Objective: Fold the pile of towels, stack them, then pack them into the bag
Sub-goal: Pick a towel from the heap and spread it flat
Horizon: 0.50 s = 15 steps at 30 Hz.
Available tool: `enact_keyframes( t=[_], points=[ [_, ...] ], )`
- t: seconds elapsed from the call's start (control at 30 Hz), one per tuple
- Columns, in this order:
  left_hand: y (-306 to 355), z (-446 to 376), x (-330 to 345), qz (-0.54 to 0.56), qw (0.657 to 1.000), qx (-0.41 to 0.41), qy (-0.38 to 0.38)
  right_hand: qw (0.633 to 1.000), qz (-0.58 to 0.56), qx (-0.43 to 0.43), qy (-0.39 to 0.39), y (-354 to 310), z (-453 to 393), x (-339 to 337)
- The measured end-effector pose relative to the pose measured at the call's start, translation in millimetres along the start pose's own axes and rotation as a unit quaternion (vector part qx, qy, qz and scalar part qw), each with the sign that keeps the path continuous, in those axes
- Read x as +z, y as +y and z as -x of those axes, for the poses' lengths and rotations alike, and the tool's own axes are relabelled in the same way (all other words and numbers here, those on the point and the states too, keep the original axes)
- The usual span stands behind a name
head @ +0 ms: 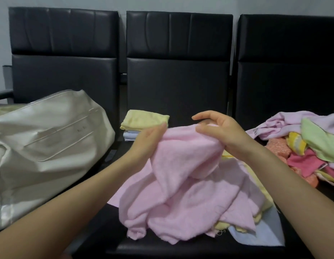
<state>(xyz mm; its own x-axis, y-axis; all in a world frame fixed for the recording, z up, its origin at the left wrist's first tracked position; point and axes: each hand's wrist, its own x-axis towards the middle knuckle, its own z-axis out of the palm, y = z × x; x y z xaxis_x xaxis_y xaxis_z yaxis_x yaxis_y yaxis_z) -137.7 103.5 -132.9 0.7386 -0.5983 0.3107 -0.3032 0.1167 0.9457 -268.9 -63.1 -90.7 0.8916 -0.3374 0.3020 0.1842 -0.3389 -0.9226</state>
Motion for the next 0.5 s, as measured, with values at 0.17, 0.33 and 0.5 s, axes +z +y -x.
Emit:
enact_keyframes(
  t=[0.17,0.33,0.5],
  points=[
    [3.0,-14.9,-28.3,0.001,0.993,0.023,0.112,0.979,0.185,0.066,-0.049,7.0,2.5,-1.3],
    [-9.6,-17.9,-44.1,-0.108,0.978,0.082,0.159,0.983,0.159,0.077,-0.059,19.8,4.0,-7.4],
    [-16.2,-9.0,-39.3,-0.286,0.953,0.101,0.020,0.972,-0.200,0.025,0.120,11.4,0.3,-14.8]
  ],
)
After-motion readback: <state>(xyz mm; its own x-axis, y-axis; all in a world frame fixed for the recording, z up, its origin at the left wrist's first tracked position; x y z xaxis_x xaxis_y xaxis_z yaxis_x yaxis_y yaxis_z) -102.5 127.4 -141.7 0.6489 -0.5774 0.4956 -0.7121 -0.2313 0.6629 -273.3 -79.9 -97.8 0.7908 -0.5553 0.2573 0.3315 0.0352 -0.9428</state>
